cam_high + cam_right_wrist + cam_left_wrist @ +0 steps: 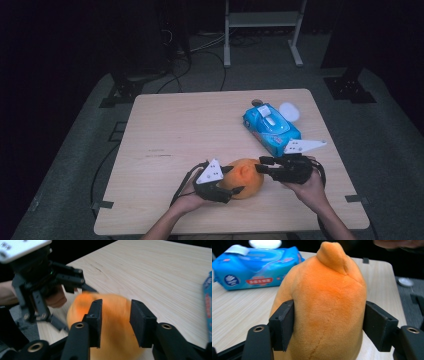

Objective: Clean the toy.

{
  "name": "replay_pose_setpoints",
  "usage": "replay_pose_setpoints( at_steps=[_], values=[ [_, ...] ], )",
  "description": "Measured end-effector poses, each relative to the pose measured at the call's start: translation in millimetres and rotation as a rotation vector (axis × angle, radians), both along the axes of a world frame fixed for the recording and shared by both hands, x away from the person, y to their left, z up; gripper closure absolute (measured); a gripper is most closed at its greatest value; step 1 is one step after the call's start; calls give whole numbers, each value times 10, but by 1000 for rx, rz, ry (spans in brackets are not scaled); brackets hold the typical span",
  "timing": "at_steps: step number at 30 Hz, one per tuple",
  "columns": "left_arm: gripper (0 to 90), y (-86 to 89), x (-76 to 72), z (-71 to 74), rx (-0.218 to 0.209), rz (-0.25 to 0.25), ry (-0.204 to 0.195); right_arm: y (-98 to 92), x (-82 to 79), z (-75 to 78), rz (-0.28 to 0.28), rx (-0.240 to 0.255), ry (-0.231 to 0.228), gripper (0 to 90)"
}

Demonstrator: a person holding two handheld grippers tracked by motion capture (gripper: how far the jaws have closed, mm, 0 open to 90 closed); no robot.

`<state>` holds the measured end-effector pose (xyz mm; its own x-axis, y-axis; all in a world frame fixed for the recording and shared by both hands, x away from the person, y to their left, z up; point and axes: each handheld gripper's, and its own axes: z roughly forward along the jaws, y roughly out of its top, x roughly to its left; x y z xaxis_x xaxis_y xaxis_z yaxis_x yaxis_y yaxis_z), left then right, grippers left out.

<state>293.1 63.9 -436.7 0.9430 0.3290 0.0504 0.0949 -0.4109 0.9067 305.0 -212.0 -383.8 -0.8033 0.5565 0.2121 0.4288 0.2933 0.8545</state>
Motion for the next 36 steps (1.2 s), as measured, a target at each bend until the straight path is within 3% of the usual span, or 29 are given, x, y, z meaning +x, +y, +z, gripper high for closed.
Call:
replay_pose_setpoints(
  at_steps=[3, 5, 6, 9, 15, 23, 24, 29, 33, 36],
  values=[
    [294, 16, -15, 13, 3, -69, 30, 48, 47, -51, 6, -20, 45, 660],
    [292, 31, -11, 21, 3, -91, 45, 41, 46, -116, 39, -14, 84, 670],
    [288, 68, 5, 46, -11, -139, 83, 26, 34, -140, 59, -10, 98, 670],
    [251, 106, 49, 115, -58, -191, 138, -27, -39, -170, 113, -19, 106, 668],
    [210, 43, 150, 204, -81, -202, 137, -98, -189, -219, 195, -64, 71, 658],
    [228, -154, 368, 225, -29, -181, 153, -134, -288, -256, 248, -92, 29, 641],
    [226, -195, 390, 176, -5, -185, 176, -141, -295, -254, 248, -97, 29, 630],
    [219, -267, 362, 77, 27, -194, 247, -225, -334, -266, 248, -94, 25, 596],
    [228, -297, 273, 51, 52, -195, 229, -379, -357, -283, 206, -54, 39, 572],
    [291, -320, 205, 38, 81, -206, 209, -485, -349, -273, 171, -24, 38, 558]
  ],
)
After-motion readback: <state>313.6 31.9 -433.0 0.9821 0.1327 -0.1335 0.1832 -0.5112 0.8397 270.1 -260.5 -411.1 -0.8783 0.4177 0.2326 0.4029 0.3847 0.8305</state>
